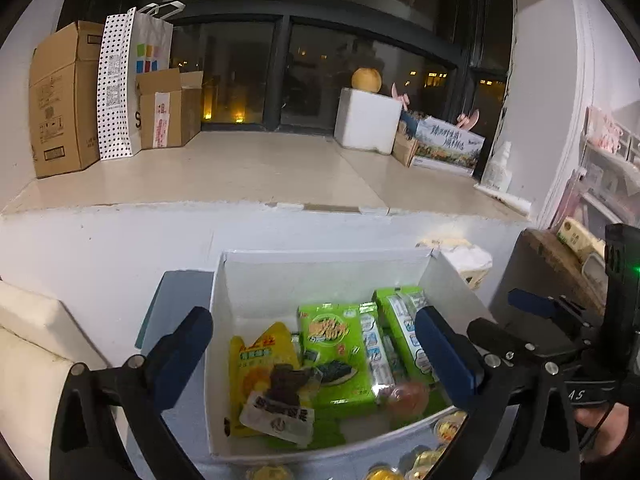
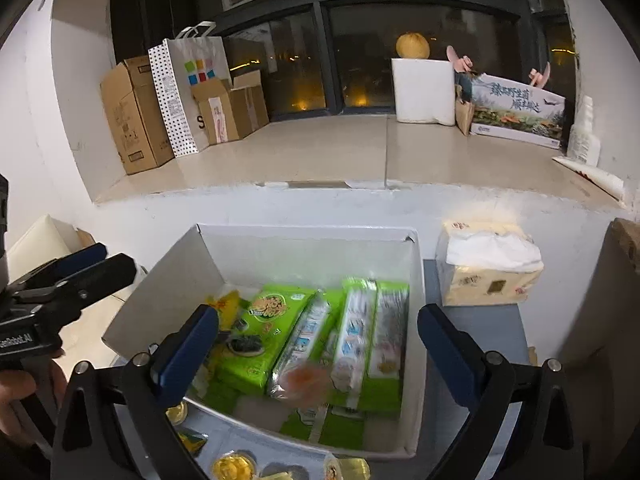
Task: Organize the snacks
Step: 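Release both items into the white box and withdraw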
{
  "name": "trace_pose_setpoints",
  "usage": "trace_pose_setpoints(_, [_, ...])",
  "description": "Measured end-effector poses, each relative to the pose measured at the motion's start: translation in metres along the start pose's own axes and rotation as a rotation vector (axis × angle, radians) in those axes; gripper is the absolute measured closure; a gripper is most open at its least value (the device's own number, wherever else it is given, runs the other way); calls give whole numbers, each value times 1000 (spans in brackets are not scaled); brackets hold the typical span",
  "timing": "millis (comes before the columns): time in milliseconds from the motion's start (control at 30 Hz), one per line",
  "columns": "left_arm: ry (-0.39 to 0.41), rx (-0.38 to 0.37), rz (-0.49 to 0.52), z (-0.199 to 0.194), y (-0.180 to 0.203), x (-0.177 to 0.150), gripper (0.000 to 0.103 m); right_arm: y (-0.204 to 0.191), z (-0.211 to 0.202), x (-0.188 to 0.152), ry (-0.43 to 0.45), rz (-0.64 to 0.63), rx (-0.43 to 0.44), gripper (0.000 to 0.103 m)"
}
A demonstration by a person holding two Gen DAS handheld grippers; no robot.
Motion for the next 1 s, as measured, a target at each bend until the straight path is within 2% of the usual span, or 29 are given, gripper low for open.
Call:
trace_pose_setpoints(267, [-9, 10, 14, -8, 0, -5, 0, -3, -21, -1, 23, -35, 5, 0])
trace_pose_setpoints(400, [-6, -6, 10, -30, 4, -15, 0, -4, -49, -6, 49, -36, 17, 0])
trace_pose_setpoints(500, [-24, -34, 0, -55, 7, -40, 0, -4, -79, -25, 67, -57, 8, 0])
trace_pose_setpoints(633, [-66, -38, -27, -93, 12, -95, 0, 4, -113, -64, 54, 30, 24, 0])
trace_pose_setpoints(733, [-108, -40, -41, -113, 16, -136, 0, 10, -125, -96, 44, 62, -30, 0])
trace_pose_setpoints(867, [-151, -46, -76, -130, 20, -169, 0, 15, -119, -129, -9, 114, -26, 0])
trace_pose_setpoints(1000, [-162, -48, -73, -131, 20, -177, 0, 12, -92, -135, -51, 132, 40, 0])
Point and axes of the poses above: each gripper's, at about its wrist camera, not at the fingertips, and z roughly the way its jaws point, y to its right, x to its top, the point moved 5 cm from there along z, roughly the way its jaws point, and after that the axes turned 10 degrees about y, right-handed, at the moved point
